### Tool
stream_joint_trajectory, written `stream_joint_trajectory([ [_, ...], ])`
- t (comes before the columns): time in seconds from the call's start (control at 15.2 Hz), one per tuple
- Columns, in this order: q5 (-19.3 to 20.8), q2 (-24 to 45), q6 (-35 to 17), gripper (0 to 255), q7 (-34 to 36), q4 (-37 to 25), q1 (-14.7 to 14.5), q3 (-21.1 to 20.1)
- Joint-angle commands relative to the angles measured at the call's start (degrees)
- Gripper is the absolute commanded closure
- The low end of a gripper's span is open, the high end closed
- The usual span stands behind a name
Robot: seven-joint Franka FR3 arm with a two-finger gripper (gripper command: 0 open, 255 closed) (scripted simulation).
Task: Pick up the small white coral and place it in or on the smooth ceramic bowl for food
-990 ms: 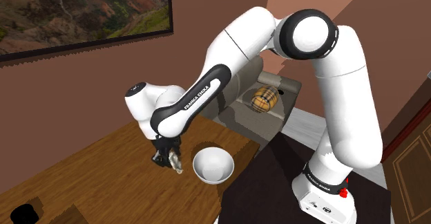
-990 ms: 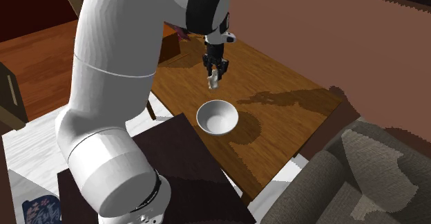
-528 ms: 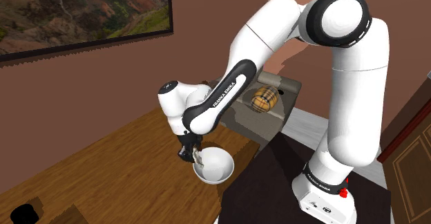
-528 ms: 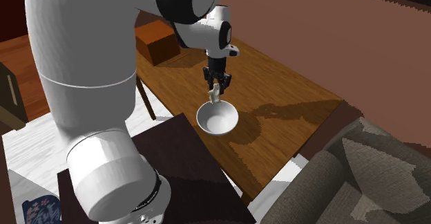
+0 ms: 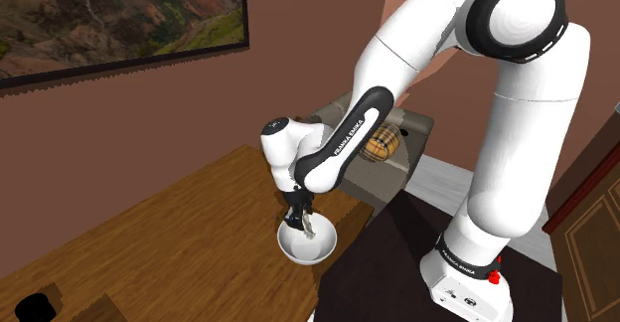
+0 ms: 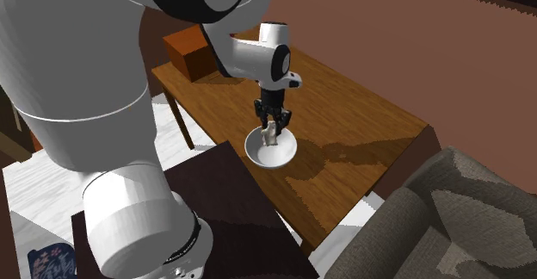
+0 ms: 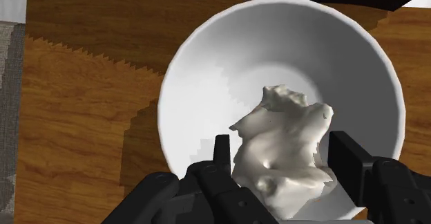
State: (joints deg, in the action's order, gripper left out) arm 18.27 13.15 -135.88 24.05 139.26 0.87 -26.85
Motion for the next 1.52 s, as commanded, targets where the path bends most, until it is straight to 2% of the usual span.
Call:
stream_joint_trajectory([
  [0.0, 1.3, 1.5, -1.2, 255, 1.0, 0.0, -0.3, 0.5],
  [0.59, 7.8, 9.1, -6.3, 255, 6.0, -1.3, -2.5, 4.0],
  [1.06, 7.8, 9.1, -6.3, 255, 6.0, -1.3, -2.5, 4.1],
  [1.12, 7.8, 9.1, -6.3, 0, 6.0, -1.3, -2.5, 4.1],
  [1.45, 7.8, 9.1, -6.3, 0, 6.0, -1.3, -2.5, 4.1],
])
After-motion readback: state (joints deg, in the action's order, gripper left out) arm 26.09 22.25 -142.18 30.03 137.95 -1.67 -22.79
